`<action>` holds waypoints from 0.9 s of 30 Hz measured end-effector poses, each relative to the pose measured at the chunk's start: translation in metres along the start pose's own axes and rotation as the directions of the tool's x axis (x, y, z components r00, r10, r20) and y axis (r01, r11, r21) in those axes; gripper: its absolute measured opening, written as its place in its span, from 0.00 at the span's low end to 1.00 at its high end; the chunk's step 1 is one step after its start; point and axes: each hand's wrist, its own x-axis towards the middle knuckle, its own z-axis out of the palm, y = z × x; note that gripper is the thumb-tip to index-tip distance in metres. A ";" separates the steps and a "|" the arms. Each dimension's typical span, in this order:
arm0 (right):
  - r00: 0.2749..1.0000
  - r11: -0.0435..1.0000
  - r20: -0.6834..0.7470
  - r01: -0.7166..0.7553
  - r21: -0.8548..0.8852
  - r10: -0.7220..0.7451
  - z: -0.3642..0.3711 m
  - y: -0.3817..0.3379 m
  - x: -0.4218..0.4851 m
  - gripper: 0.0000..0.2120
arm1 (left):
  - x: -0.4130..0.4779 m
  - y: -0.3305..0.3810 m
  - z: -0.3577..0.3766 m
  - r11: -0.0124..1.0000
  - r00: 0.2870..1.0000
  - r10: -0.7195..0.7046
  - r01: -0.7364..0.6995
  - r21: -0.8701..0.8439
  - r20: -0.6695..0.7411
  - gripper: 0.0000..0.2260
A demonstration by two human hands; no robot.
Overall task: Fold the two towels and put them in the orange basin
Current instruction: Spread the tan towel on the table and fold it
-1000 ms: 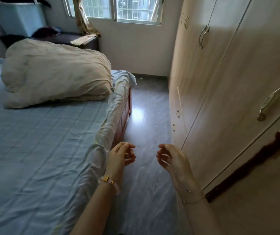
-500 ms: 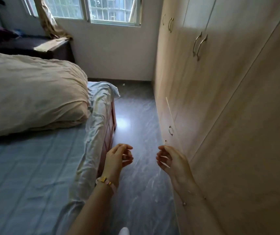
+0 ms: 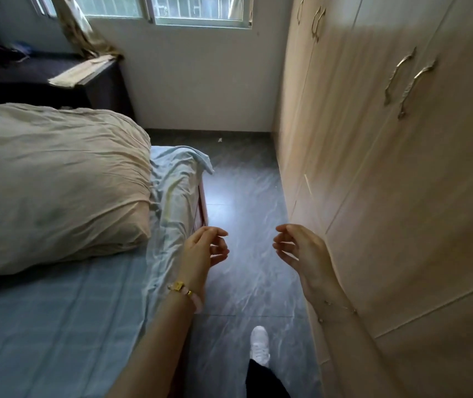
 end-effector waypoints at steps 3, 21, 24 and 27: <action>1.000 1.000 0.027 0.004 -0.010 -0.003 0.010 -0.006 0.052 0.11 | 0.045 0.005 0.012 1.000 1.000 -0.010 0.010 0.001 -0.017 0.11; 0.995 0.990 0.095 -0.015 -0.138 0.028 0.056 -0.100 0.395 0.11 | 0.363 0.064 0.125 0.999 0.994 0.033 -0.034 -0.005 -0.106 0.12; 0.993 0.989 0.111 -0.018 -0.147 0.035 0.070 -0.106 0.441 0.11 | 0.412 0.068 0.133 0.999 0.994 0.033 -0.034 -0.008 -0.104 0.11; 0.993 0.990 0.112 -0.024 -0.140 0.040 0.087 -0.112 0.490 0.11 | 0.467 0.071 0.138 1.000 0.997 0.022 -0.023 -0.004 -0.079 0.11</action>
